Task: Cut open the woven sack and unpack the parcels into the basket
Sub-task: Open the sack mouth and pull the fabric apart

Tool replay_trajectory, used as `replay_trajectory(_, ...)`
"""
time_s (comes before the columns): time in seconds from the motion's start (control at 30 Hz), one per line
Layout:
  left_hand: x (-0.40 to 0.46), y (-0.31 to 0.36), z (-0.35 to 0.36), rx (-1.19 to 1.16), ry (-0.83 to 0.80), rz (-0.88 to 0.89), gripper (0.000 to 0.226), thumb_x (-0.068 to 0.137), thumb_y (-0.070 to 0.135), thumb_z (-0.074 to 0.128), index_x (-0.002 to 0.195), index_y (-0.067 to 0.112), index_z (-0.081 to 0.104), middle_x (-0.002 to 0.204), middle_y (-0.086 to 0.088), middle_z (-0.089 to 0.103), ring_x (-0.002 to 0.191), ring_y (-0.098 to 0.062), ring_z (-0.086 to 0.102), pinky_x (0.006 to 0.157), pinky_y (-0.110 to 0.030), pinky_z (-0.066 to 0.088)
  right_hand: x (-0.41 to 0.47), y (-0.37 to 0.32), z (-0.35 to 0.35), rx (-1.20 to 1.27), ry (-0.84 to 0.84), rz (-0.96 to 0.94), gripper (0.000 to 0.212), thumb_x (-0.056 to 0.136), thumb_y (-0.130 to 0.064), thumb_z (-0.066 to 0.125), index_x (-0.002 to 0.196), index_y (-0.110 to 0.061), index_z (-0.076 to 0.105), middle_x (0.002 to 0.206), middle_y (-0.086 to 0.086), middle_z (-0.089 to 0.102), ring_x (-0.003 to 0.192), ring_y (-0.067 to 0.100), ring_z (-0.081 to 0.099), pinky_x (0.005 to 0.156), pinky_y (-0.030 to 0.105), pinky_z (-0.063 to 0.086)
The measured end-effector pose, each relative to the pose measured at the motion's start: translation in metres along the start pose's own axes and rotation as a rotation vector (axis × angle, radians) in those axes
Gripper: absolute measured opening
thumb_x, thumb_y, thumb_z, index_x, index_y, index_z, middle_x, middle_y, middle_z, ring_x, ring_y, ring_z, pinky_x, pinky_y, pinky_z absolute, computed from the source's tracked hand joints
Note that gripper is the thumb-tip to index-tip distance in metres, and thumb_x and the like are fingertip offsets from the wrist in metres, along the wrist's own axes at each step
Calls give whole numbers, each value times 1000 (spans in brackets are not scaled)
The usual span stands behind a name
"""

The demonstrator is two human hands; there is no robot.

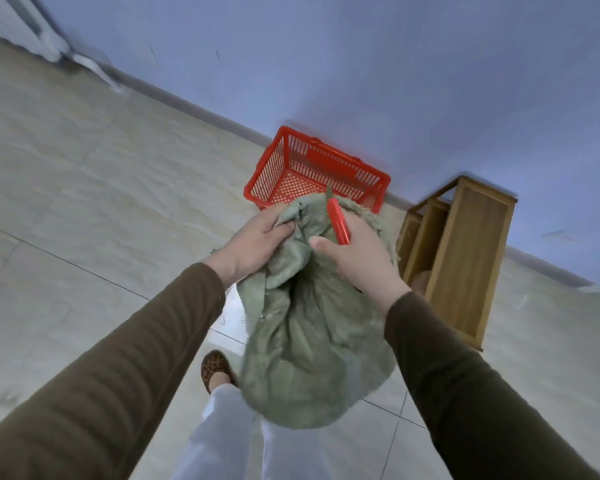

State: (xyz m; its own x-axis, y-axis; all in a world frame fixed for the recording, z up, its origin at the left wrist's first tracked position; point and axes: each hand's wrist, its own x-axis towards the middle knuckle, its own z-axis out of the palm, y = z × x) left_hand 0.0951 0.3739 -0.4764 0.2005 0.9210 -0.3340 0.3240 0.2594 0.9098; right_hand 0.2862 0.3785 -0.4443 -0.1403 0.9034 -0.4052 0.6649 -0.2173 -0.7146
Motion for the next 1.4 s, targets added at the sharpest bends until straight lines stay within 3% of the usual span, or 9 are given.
replay_trajectory(0.17,-9,6,-7,92,-28,62,34,100,-12,48,128,1,60,124,-12,61,117,-17,54,103,-22,40,29,11,24,428,19,186,47,89,-32,81,130,-19,63,80,-2,63,52,10,56,52,27,50)
replay_trajectory(0.27,-7,-3,-17,261,177,35,48,94,-11,58,138,8,62,141,-12,48,130,-21,48,116,-24,34,45,5,18,321,121,122,17,89,-36,77,91,-19,74,81,0,68,73,26,68,76,45,57)
replay_trajectory(0.43,-10,-6,-47,163,489,-117,57,87,-1,59,133,31,56,99,7,60,76,-11,60,69,-28,52,55,-5,-14,90,230,7,30,89,-38,73,98,-10,71,84,9,70,76,28,66,79,46,55)
replay_trajectory(0.73,-36,-17,-79,-998,307,-138,37,100,14,60,136,17,63,129,-12,70,108,-23,71,94,-35,60,73,-19,-32,219,310,-2,20,97,-13,65,90,-30,59,79,-5,62,74,16,65,79,43,57)
replay_trajectory(0.87,-60,-41,-64,-286,180,-229,80,96,-14,57,160,26,30,160,-6,43,146,-19,45,118,-43,41,73,-29,-25,281,232,-26,14,100,-12,59,101,-26,60,84,-3,64,73,11,66,71,41,58)
replay_trajectory(0.97,-45,-38,-39,96,-39,-86,43,85,3,73,120,21,56,117,-3,60,105,13,60,95,-16,49,70,-42,-12,201,125,-108,10,99,-12,61,106,-19,62,86,-4,66,76,12,66,72,41,56)
replay_trajectory(1.03,-20,-19,-24,26,15,-61,31,90,11,68,101,33,48,98,5,49,88,13,58,90,-25,51,64,-55,0,153,16,-185,12,98,-11,63,102,-21,64,82,-7,67,76,12,66,68,30,54)
replay_trajectory(1.17,12,16,-8,-113,188,38,105,64,16,89,151,34,34,139,-1,63,132,-14,60,109,-41,50,52,-73,8,-12,-83,-352,16,99,-9,60,91,-21,69,90,2,74,87,24,69,87,44,55)
replay_trajectory(1.4,15,9,-32,-416,476,-317,19,95,20,74,109,7,76,104,-13,78,96,-28,75,99,-50,58,28,-31,-71,-264,226,-254,27,100,-37,64,122,-26,74,106,-7,72,103,23,67,83,34,46)
